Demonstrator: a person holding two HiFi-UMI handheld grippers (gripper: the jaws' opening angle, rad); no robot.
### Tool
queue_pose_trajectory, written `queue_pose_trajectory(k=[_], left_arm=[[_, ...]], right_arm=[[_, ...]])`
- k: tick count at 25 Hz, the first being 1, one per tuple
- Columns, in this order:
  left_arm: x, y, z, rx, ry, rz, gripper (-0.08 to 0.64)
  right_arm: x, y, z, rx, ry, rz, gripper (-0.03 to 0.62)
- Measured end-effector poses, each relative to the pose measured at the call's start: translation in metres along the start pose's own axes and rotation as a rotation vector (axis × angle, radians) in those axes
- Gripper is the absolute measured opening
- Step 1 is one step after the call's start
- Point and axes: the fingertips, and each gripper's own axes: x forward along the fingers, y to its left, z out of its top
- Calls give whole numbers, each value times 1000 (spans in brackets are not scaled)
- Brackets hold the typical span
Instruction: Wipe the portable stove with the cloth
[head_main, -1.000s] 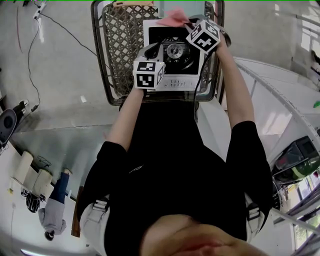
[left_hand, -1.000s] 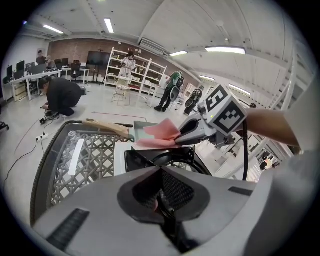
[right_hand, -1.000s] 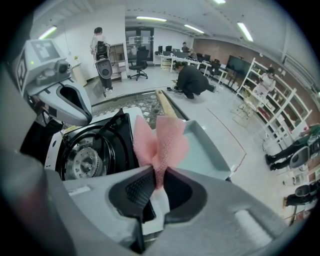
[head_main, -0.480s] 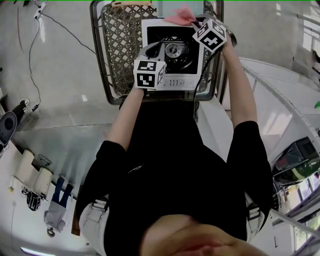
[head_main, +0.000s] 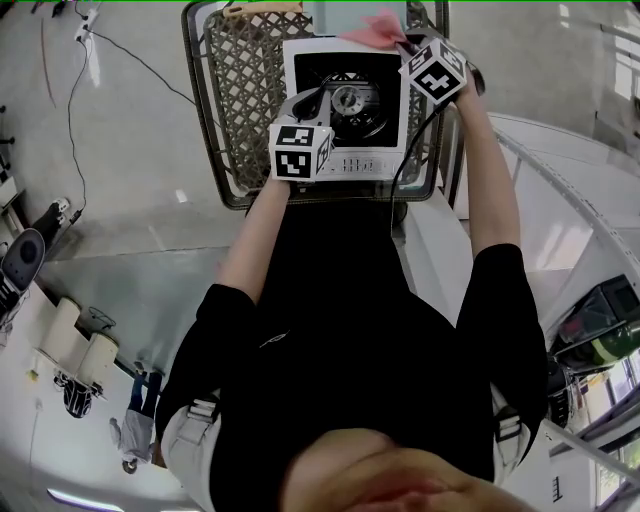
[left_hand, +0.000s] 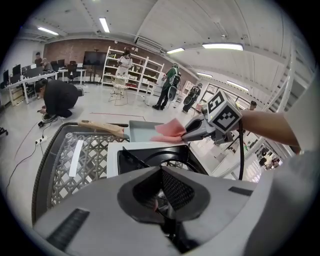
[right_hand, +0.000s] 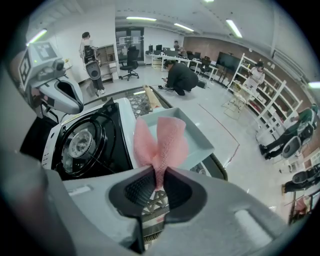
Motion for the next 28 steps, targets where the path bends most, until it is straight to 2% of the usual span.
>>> queue_pose_trajectory(k=[17,21,26,28], left_arm=[[-14,-6,-4,45,21,3,0],[-22,-1,-7,50,25,15,0],[-35,7,-5,49,8,26,0],[-39,9,-5,54,2,18,0]], right_arm=[[-12,2,-35,95,1,-78,37],[-16,13,-45,167,-12,-118,34],[-23,31,-56,323,-50,-157,32],[-26,39,-60,343,-42,-173,32]])
